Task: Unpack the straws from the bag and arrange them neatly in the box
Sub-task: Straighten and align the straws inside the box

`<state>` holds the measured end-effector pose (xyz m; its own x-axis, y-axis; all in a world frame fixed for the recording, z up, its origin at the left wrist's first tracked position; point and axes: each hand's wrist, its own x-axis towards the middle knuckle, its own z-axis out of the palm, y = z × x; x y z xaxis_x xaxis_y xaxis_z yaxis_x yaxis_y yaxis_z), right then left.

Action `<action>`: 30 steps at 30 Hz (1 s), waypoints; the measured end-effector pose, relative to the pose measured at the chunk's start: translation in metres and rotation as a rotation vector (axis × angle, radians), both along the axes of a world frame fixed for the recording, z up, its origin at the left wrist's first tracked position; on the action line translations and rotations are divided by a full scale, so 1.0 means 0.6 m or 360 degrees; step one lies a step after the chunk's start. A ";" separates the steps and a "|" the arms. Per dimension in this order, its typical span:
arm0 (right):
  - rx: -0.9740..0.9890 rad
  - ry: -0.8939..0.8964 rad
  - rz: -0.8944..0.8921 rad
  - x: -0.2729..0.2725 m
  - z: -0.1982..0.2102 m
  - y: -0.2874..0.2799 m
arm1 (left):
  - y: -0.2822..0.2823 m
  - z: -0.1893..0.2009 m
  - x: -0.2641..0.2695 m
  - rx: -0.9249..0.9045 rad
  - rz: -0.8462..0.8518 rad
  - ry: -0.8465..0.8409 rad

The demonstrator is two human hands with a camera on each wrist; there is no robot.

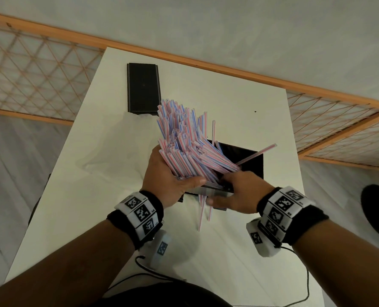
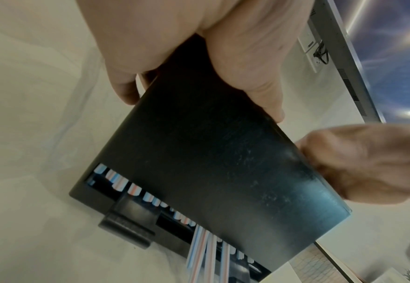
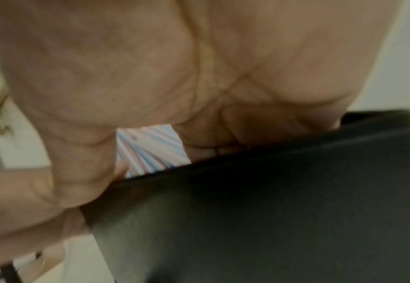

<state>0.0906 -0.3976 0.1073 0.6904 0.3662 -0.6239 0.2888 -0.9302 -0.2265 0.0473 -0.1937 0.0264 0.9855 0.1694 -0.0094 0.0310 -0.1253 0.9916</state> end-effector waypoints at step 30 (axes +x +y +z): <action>0.0283 0.0251 -0.0079 0.041 -0.042 0.058 | 0.001 -0.018 0.004 -0.0109 0.0005 0.0018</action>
